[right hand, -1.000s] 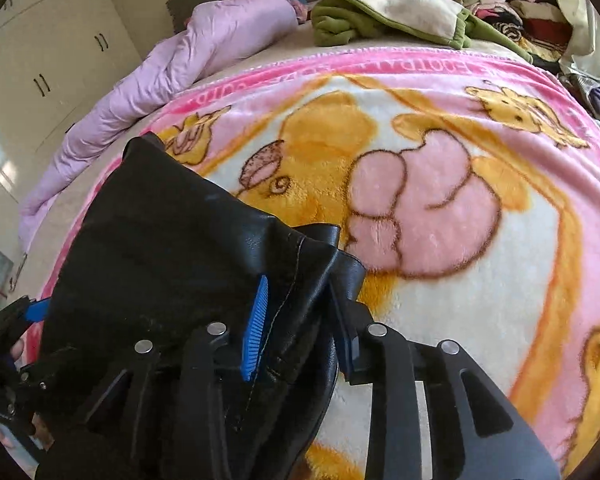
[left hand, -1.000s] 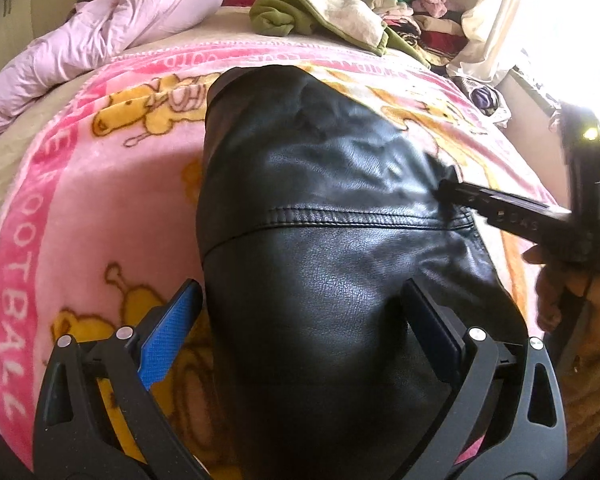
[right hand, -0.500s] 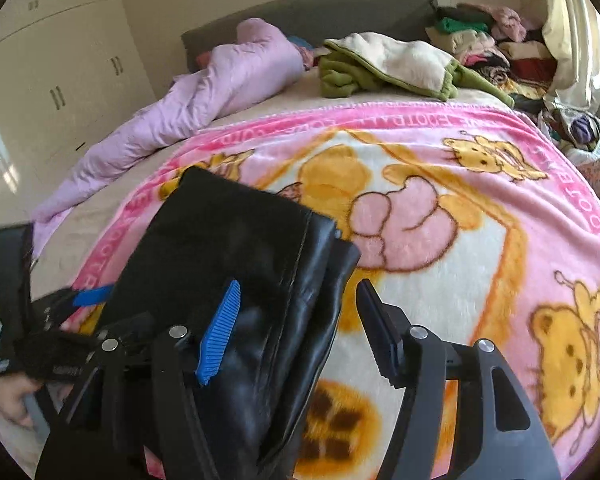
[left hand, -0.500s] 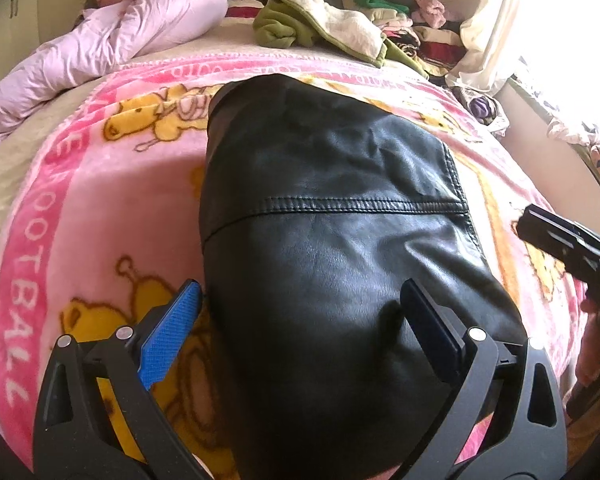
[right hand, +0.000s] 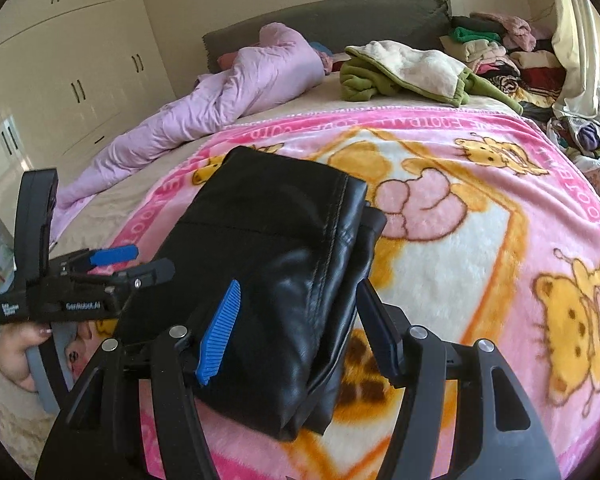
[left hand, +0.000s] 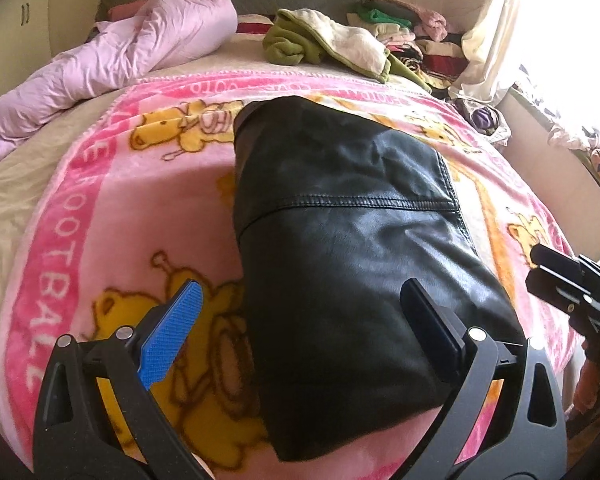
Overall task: Fold large clothes
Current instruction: 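Lower the jacket bundle onto the blanket and open the left tool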
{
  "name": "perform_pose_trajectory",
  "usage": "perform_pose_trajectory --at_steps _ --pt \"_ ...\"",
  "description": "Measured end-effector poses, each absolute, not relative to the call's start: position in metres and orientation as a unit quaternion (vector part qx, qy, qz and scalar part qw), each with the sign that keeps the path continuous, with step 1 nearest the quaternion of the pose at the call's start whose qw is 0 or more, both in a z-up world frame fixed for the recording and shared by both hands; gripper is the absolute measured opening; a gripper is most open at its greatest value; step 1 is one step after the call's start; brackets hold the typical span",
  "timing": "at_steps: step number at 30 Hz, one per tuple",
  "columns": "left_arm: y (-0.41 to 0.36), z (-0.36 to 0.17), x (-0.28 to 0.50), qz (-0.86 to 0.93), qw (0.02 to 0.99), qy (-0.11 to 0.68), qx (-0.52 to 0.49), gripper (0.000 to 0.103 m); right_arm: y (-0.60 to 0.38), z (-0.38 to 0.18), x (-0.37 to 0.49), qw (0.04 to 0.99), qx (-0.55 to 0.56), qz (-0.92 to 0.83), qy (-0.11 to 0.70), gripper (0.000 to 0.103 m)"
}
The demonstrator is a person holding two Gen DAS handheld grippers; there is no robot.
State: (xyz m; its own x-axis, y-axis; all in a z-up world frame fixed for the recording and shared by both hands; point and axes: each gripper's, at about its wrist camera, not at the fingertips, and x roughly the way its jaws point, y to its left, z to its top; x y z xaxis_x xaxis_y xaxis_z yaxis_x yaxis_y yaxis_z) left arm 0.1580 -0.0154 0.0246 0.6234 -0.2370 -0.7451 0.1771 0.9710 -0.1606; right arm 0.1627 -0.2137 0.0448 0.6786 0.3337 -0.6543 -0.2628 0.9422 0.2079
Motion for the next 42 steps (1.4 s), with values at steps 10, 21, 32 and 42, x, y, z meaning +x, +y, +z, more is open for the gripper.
perform_pose_trajectory --at_steps 10,21,32,42 --pt "-0.007 0.016 0.14 -0.115 0.896 0.426 -0.046 0.093 -0.182 0.046 0.14 0.911 -0.006 0.191 0.364 0.051" --pt "-0.009 -0.007 0.128 -0.125 0.884 0.445 -0.066 0.093 -0.171 0.018 0.14 0.898 -0.04 0.181 0.4 0.051" --pt "-0.011 -0.027 0.14 -0.149 0.871 0.456 -0.104 0.095 -0.187 -0.024 0.139 0.887 -0.02 0.151 0.436 0.056" --pt "-0.012 -0.018 0.136 -0.141 0.877 0.449 -0.095 0.095 -0.187 -0.025 0.149 0.885 0.005 0.148 0.442 0.058"
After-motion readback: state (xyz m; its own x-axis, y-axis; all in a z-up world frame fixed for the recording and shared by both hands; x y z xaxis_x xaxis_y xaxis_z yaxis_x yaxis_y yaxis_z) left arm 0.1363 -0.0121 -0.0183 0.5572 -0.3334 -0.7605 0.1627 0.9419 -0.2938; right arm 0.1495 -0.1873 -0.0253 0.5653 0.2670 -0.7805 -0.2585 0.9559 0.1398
